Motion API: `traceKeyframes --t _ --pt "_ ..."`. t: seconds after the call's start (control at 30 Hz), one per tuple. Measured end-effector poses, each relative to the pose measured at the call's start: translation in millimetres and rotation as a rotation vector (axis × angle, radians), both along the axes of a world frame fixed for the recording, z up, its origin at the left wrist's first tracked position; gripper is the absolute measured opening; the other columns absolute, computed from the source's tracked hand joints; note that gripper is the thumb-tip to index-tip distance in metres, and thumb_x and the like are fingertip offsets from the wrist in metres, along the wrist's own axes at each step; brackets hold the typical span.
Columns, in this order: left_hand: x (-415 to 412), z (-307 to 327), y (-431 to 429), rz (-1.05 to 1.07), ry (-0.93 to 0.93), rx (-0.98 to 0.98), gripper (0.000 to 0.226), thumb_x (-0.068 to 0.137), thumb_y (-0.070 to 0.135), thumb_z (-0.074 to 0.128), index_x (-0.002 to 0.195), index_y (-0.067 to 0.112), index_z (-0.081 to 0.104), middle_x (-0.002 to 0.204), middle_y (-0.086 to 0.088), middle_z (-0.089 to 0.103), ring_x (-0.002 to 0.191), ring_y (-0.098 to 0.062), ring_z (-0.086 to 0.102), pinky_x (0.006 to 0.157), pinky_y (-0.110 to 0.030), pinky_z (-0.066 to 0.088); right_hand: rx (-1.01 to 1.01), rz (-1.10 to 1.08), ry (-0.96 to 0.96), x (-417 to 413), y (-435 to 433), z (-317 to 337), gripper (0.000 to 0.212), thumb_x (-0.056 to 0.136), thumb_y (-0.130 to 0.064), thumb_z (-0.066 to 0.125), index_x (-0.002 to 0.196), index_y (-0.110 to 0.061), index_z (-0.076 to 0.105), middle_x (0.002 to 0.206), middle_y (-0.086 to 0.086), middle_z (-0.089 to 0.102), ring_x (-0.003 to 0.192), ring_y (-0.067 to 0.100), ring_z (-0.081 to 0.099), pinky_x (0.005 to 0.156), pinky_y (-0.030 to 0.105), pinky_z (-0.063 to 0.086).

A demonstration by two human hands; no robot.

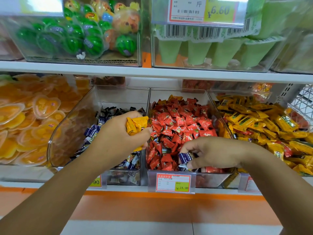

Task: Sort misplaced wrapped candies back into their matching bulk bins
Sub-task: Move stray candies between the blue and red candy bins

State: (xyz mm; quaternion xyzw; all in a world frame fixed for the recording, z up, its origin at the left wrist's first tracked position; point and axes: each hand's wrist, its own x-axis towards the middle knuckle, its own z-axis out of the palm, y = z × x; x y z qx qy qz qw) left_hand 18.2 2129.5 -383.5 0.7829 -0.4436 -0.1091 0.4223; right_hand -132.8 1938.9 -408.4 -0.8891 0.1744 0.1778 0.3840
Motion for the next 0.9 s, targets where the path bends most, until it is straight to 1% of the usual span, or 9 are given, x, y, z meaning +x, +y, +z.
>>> traceKeyframes --t 0.07,0.17,0.3,0.43,0.53,0.63,0.73,0.8,0.9 --pt "2 -1 1 -0.007 0.008 0.006 0.021 0.091 0.027 0.061 0.074 0.015 0.058 0.063 0.003 0.069 0.051 0.001 0.058 0.052 -0.007 0.039 0.032 -0.033 -0.070 -1 1 3 0.017 0.089 -0.024 0.067 0.090 -0.040 0.060 0.095 -0.008 0.069 0.083 0.020 0.069 0.088 0.041 0.053" --pt "3 0 6 -0.007 0.028 0.011 0.022 0.092 0.028 0.059 0.075 0.015 0.057 0.064 0.002 0.069 0.048 0.002 0.056 0.050 -0.006 0.038 0.054 -0.087 -0.177 -2 3 14 0.016 0.092 -0.022 0.063 0.089 -0.037 0.057 0.091 -0.004 0.069 0.072 0.018 0.069 0.082 0.036 0.053" --pt "6 2 15 -0.001 0.044 0.032 0.025 0.095 0.027 0.056 0.077 0.009 0.056 0.064 0.001 0.069 0.043 0.002 0.050 0.049 -0.006 0.036 0.034 -0.171 -0.365 10 16 19 0.010 0.093 -0.021 0.061 0.095 -0.031 0.062 0.094 -0.003 0.069 0.074 0.013 0.071 0.084 0.042 0.053" --pt "19 6 34 0.064 0.074 0.014 0.030 0.096 0.026 0.054 0.078 0.004 0.060 0.062 0.003 0.068 0.041 0.002 0.049 0.048 -0.007 0.037 0.028 -0.257 -0.689 41 42 23 0.017 0.094 -0.015 0.059 0.100 -0.031 0.061 0.094 -0.006 0.067 0.073 0.009 0.069 0.077 0.035 0.053" --pt "28 11 49 0.115 0.074 -0.017 0.031 0.096 0.028 0.053 0.077 0.004 0.060 0.059 0.004 0.067 0.045 0.001 0.052 0.052 -0.011 0.038 0.026 -0.295 -0.877 78 56 19 0.025 0.092 -0.015 0.061 0.096 -0.040 0.058 0.096 -0.009 0.063 0.082 0.015 0.067 0.086 0.047 0.052" --pt "30 11 57 0.146 0.082 -0.029 0.032 0.097 0.020 0.052 0.077 -0.004 0.060 0.040 0.011 0.053 0.035 0.003 0.045 0.042 -0.005 0.034 0.015 -0.188 -0.828 104 64 16 0.039 0.088 -0.019 0.067 0.119 -0.041 0.057 0.119 -0.014 0.061 0.110 0.007 0.058 0.099 0.038 0.047" --pt "31 10 59 0.130 0.085 -0.019 0.031 0.097 0.020 0.053 0.079 -0.005 0.059 0.046 0.007 0.058 0.034 0.004 0.044 0.039 -0.005 0.032 0.111 -0.174 -0.735 105 58 20 0.054 0.084 -0.019 0.071 0.131 -0.038 0.052 0.131 -0.012 0.058 0.121 -0.004 0.051 0.105 0.030 0.044" --pt "32 8 58 0.103 0.084 0.003 0.029 0.097 0.020 0.053 0.082 -0.005 0.058 0.056 -0.001 0.065 0.037 0.005 0.047 0.042 -0.004 0.035 0.133 -0.266 -0.779 95 51 26 0.041 0.087 -0.017 0.069 0.120 -0.038 0.059 0.121 -0.011 0.065 0.111 -0.001 0.060 0.100 0.029 0.048" --pt "35 3 55 0.075 0.073 0.053 0.025 0.097 0.025 0.053 0.082 0.006 0.056 0.066 -0.005 0.070 0.041 0.002 0.051 0.046 -0.006 0.037 0.022 -0.367 -0.757 72 39 30 0.019 0.091 -0.015 0.064 0.101 -0.031 0.067 0.098 -0.007 0.072 0.083 0.002 0.069 0.075 0.018 0.055"
